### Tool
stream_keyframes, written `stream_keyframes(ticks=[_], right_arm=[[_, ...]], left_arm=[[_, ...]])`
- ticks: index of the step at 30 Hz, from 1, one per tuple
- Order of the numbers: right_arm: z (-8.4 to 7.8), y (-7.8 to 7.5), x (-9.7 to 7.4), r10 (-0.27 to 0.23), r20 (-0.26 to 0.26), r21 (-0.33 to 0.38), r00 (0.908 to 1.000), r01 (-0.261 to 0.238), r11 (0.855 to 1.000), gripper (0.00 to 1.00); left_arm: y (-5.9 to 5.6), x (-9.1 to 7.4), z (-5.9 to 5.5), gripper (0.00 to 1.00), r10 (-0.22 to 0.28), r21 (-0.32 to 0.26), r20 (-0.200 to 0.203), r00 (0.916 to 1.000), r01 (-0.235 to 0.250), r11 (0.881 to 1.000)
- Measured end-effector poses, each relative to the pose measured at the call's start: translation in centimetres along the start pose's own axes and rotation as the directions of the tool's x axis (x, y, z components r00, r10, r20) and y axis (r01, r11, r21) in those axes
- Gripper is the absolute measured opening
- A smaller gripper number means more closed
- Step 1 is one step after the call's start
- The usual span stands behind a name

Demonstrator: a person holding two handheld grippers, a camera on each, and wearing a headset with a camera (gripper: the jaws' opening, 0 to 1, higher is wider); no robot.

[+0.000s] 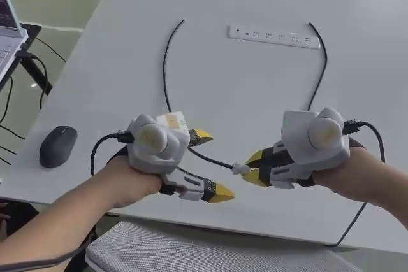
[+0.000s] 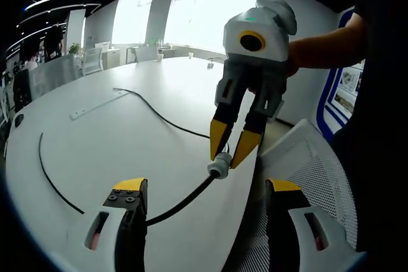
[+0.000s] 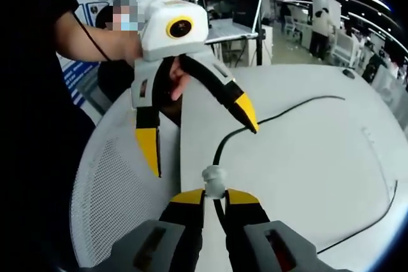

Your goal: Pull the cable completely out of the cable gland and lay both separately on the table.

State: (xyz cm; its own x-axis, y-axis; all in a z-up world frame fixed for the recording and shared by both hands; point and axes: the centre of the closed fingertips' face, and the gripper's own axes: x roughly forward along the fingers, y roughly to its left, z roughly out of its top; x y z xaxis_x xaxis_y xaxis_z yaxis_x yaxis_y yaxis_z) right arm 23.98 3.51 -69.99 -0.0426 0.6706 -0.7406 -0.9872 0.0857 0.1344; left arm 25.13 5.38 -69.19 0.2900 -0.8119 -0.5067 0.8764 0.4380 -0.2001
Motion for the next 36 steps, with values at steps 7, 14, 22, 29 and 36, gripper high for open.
stream_keyframes(ticks=[7,14,22,29,36], right_arm=[[0.3,0.3,-0.8,0.000,0.023,-0.034,0.9997,0.001,0.999,0.06],[0.4,0.4,-1.1,0.005,0.034,-0.069,0.9994,-0.003,0.998,0.06],[0.4,0.4,-1.2,0.014,0.041,-0.092,0.9991,-0.011,0.996,0.06],[0.5,0.2,-1.3,0.023,0.051,-0.098,0.9984,-0.018,0.995,0.06],[0.5,0.2,-1.3,0.034,0.059,-0.116,0.9977,-0.027,0.993,0.06]], left_arm=[[-0.4,0.5,0.2,0.68,-0.029,-0.013,0.003,0.9996,0.029,0.999],[-0.7,0.7,0.8,0.59,-0.056,-0.010,0.028,0.9980,0.057,0.998],[-1.3,1.3,0.6,0.47,-0.099,0.012,0.019,0.9948,0.099,0.995],[-1.4,1.5,1.2,0.38,-0.117,0.013,0.052,0.9918,0.117,0.993],[-1.7,1.8,1.0,0.31,-0.146,0.014,0.051,0.9880,0.145,0.989]])
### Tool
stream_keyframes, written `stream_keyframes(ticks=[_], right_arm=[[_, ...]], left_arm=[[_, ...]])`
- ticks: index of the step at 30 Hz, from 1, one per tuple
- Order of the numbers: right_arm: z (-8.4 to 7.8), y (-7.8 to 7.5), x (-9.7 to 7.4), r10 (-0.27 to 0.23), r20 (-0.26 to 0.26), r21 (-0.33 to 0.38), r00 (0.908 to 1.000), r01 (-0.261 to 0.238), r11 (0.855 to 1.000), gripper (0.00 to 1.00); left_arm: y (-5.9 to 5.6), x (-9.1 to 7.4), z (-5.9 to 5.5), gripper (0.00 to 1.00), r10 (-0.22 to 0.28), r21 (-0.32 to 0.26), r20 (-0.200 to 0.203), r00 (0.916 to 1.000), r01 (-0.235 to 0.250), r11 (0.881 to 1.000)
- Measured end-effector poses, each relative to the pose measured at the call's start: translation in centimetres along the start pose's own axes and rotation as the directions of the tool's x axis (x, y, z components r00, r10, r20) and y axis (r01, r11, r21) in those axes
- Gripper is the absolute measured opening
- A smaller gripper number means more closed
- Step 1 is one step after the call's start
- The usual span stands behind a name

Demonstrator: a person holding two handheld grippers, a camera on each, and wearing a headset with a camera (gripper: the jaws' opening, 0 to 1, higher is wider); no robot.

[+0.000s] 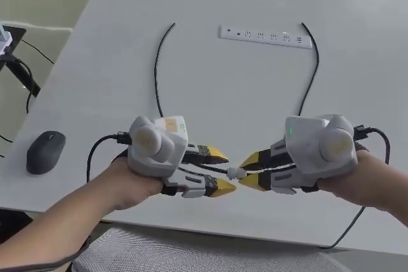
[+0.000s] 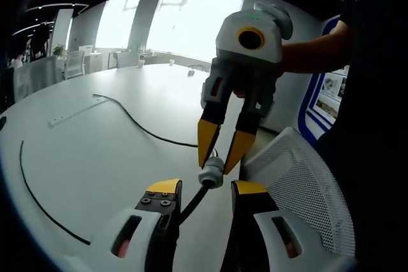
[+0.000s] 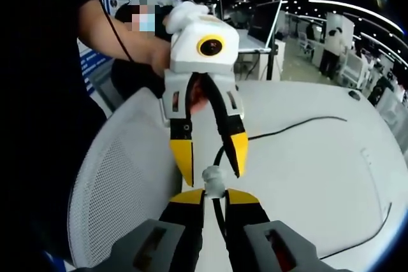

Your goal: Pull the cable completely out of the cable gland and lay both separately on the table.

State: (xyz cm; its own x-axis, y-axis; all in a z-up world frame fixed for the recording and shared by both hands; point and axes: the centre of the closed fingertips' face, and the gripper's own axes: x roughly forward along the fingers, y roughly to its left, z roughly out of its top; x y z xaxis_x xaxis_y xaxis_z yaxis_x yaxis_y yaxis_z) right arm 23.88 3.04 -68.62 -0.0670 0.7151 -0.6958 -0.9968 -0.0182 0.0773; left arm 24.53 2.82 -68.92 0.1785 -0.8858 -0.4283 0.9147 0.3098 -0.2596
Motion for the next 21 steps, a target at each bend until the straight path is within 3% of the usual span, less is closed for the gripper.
stream_keyframes(ticks=[15,21], right_arm=[[-0.32,0.48,0.13,0.029,0.005,-0.037,0.9996,-0.029,0.999,0.06],[-0.25,0.31,0.30,0.035,0.018,-0.029,0.9992,-0.035,0.999,0.06]], left_arm=[[-0.82,0.19,0.43,0.17,-0.046,-0.014,0.041,0.9981,0.046,0.999],[-0.66,0.16,0.34,0.16,-0.048,-0.015,0.042,0.9980,0.048,0.999]])
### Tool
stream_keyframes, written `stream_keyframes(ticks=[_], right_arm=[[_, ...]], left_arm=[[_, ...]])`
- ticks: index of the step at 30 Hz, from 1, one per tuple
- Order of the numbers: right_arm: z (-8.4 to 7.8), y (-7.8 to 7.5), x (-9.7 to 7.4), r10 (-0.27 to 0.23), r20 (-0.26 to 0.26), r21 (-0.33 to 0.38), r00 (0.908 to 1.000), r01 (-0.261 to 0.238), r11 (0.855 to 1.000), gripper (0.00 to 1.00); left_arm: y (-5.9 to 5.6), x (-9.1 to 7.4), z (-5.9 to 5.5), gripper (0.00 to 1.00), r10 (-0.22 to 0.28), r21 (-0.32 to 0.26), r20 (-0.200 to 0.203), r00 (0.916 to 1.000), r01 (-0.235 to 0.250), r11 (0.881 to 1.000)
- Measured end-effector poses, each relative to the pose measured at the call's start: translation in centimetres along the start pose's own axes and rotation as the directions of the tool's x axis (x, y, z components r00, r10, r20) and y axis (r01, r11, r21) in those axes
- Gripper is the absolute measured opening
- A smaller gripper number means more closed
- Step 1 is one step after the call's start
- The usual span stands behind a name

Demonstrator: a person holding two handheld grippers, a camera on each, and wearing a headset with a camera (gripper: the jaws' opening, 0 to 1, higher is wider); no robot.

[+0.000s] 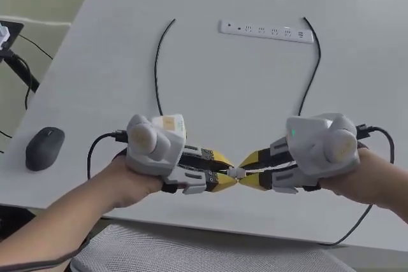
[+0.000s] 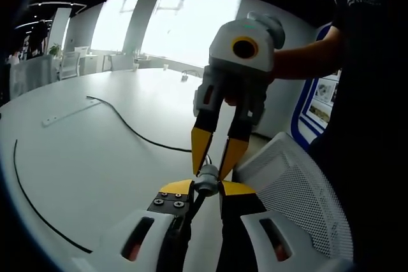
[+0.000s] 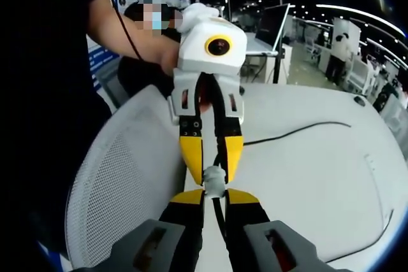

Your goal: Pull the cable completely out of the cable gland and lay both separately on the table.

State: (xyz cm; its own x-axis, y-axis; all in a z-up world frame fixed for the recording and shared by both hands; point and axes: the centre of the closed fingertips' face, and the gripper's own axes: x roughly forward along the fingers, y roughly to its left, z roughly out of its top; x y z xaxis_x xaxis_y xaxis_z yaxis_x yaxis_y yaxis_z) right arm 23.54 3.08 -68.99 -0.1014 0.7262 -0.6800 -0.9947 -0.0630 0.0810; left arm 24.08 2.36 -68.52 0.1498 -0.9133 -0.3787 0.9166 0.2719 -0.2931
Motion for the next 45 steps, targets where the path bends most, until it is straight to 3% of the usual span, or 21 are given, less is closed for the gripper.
stream_keyframes(ticks=[16,36,45], right_arm=[[0.10,-0.03,0.04,0.008,0.021,0.010,0.9998,-0.008,1.000,0.06],[0.14,0.16,-0.41,0.014,0.081,0.048,0.9966,-0.018,0.999,0.06],[0.06,0.41,-0.44,0.011,0.087,0.038,0.9962,-0.014,0.999,0.07]], left_arm=[[-0.21,-0.09,0.01,0.18,-0.028,0.001,-0.005,0.9996,0.028,1.000],[-0.34,-0.23,0.29,0.16,-0.032,-0.005,0.017,0.9993,0.032,0.999],[-0.47,-0.09,0.25,0.15,-0.029,-0.003,0.007,0.9996,0.029,1.000]])
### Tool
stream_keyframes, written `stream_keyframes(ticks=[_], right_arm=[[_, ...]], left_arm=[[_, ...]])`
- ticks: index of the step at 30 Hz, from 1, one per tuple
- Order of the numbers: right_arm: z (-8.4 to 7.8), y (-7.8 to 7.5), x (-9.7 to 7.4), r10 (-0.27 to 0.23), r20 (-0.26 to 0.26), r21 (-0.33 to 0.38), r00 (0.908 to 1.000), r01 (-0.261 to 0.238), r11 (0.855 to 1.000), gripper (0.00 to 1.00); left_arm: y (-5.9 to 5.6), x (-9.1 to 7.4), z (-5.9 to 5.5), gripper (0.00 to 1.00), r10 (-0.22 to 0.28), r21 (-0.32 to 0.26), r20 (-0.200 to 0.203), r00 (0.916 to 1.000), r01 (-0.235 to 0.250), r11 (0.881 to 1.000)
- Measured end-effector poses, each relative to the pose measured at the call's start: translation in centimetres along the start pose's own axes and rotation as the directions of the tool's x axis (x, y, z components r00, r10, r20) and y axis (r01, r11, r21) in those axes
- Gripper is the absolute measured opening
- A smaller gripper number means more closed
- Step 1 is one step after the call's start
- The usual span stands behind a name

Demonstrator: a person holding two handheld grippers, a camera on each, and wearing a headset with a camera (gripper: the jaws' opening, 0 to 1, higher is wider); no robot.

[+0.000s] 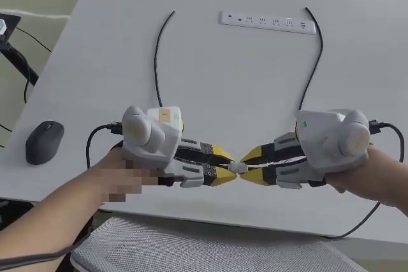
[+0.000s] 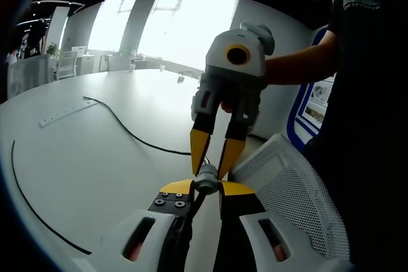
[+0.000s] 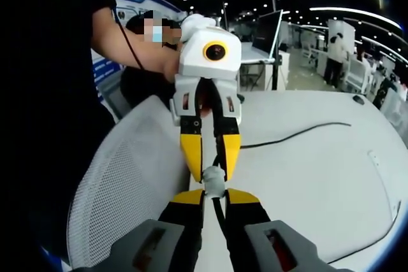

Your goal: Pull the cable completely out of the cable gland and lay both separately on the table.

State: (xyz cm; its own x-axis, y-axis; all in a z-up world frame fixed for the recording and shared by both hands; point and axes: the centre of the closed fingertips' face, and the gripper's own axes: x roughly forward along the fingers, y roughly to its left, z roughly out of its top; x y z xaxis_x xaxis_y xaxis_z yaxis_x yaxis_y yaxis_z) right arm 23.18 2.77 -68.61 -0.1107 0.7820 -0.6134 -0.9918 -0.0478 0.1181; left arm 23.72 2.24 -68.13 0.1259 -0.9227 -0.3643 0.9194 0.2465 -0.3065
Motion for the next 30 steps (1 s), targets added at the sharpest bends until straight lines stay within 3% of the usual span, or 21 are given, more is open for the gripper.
stream_keyframes(ticks=[7,10,11,14,16,18,20,24,26,29,30], right_arm=[[0.0,0.0,-0.3,0.011,0.011,0.039,0.9999,-0.011,0.999,0.08],[-0.1,0.1,-0.5,0.035,0.024,0.112,0.9991,-0.037,0.993,0.08],[-0.1,-0.1,-0.6,0.033,0.028,0.107,0.9991,-0.036,0.994,0.08],[0.0,-0.2,-0.9,0.052,0.050,0.213,0.9974,-0.061,0.975,0.09],[0.3,-0.4,-1.2,0.060,0.073,0.203,0.9955,-0.074,0.976,0.09],[0.6,-0.2,-1.5,0.091,0.101,0.266,0.9908,-0.114,0.957,0.10],[0.8,-0.6,-1.9,0.099,0.126,0.282,0.9871,-0.131,0.950,0.12],[0.7,0.0,-2.1,0.168,0.135,0.384,0.9765,-0.208,0.900,0.14],[1.0,-0.1,-2.2,0.175,0.164,0.392,0.9710,-0.226,0.892,0.15],[1.8,0.3,-2.5,0.223,0.230,0.478,0.9472,-0.310,0.822,0.15],[1.8,0.3,-2.5,0.231,0.242,0.494,0.9422,-0.325,0.806,0.15]], left_arm=[[-0.2,0.1,0.4,0.15,0.000,-0.009,-0.010,0.9999,0.000,1.000],[-0.5,0.3,0.6,0.14,-0.010,-0.005,-0.018,0.9998,0.010,1.000],[-0.5,0.3,0.7,0.14,-0.008,0.008,-0.019,0.9998,0.008,1.000],[-0.5,0.3,1.1,0.14,-0.001,0.021,-0.019,0.9998,0.002,1.000],[-0.5,0.3,1.2,0.14,0.006,0.025,-0.020,0.9998,-0.006,1.000],[-0.5,0.2,1.4,0.14,0.012,0.030,-0.016,0.9998,-0.012,0.999],[-0.6,0.2,1.5,0.14,0.015,0.043,-0.017,0.9997,-0.015,0.999],[-0.5,0.0,1.7,0.14,0.024,0.056,-0.010,0.9997,-0.023,0.998],[-0.6,0.0,1.9,0.14,0.023,0.060,-0.006,0.9997,-0.022,0.998],[-1.0,0.0,2.2,0.14,0.020,0.083,-0.003,0.9998,-0.020,0.996],[-1.2,0.0,2.4,0.14,0.019,0.090,-0.003,0.9998,-0.019,0.996]])
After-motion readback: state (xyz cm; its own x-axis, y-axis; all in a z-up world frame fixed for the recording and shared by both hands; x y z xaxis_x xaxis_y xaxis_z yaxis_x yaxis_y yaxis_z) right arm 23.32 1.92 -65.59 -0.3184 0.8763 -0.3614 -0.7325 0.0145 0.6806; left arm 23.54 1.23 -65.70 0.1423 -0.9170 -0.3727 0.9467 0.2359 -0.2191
